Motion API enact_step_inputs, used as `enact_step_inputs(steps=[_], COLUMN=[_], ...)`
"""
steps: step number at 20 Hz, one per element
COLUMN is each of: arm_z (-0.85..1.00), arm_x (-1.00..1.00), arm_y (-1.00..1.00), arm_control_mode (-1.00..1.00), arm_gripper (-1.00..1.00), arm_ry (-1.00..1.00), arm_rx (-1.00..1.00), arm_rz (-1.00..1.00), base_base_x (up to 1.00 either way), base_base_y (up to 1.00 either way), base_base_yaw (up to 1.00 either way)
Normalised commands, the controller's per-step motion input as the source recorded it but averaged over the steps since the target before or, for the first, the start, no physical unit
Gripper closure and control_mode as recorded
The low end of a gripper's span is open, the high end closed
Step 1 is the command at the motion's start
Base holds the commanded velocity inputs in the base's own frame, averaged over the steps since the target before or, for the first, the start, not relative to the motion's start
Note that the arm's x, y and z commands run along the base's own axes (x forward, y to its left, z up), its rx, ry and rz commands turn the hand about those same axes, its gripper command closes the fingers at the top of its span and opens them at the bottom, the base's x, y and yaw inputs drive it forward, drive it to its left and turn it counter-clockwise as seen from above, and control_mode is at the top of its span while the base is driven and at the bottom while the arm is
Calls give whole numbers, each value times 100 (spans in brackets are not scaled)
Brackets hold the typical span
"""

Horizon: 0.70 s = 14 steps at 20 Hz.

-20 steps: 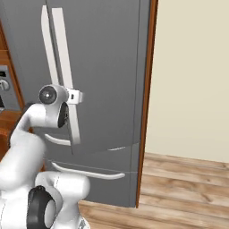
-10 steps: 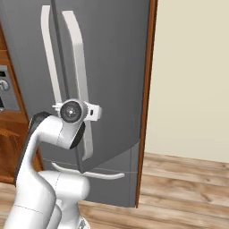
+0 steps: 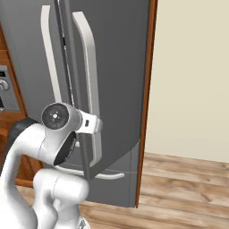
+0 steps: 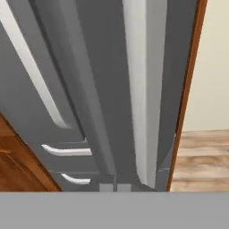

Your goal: Gather the onion and eggplant from the fridge and place them on a tray on the dining counter. Then gather the fish and chicken drumstick from the fridge and place them on the other tray.

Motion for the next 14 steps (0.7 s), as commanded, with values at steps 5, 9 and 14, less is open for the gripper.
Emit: enact_step_inputs(steps=[5, 9, 14], arm_z=[2, -2, -36], arm_x=[-76, -19, 0], arm_y=[67, 99, 93], arm_control_mode=[-100, -100, -100], arm_gripper=[100, 100, 100], arm_ry=[0, 3, 29], arm_rx=[-37, -50, -52], arm_rz=[-23, -8, 0], base_base_x=[0, 0, 0], base_base_y=[0, 0, 0], base_base_yaw=[0, 0, 0])
